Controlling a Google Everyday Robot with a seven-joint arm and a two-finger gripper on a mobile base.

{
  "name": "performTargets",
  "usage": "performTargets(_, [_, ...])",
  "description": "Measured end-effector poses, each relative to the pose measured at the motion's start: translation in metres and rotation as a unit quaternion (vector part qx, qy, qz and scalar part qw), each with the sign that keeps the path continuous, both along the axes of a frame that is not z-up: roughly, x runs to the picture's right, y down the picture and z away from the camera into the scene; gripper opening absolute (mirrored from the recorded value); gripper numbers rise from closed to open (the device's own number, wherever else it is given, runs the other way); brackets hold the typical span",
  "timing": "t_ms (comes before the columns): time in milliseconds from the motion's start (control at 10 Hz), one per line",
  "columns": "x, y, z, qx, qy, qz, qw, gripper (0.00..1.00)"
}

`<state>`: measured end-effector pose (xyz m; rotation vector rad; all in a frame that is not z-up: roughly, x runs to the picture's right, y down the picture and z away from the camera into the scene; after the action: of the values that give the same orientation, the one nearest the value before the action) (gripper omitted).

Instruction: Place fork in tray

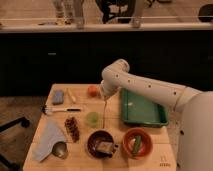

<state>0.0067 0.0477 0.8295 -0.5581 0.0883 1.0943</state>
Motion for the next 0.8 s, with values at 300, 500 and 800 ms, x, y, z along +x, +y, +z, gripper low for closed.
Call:
performTargets(300, [0.009, -0.01, -0.016, 0.022, -0.001, 0.007, 0.9997, 0.0])
performTargets(500, [0.016, -0.013, -0.021, 0.03, 0.0, 0.015, 0.9994, 0.0])
performTargets(800, [0.033, -0.021, -0.027, 0.04, 0.009, 0.033, 0.9986, 0.0])
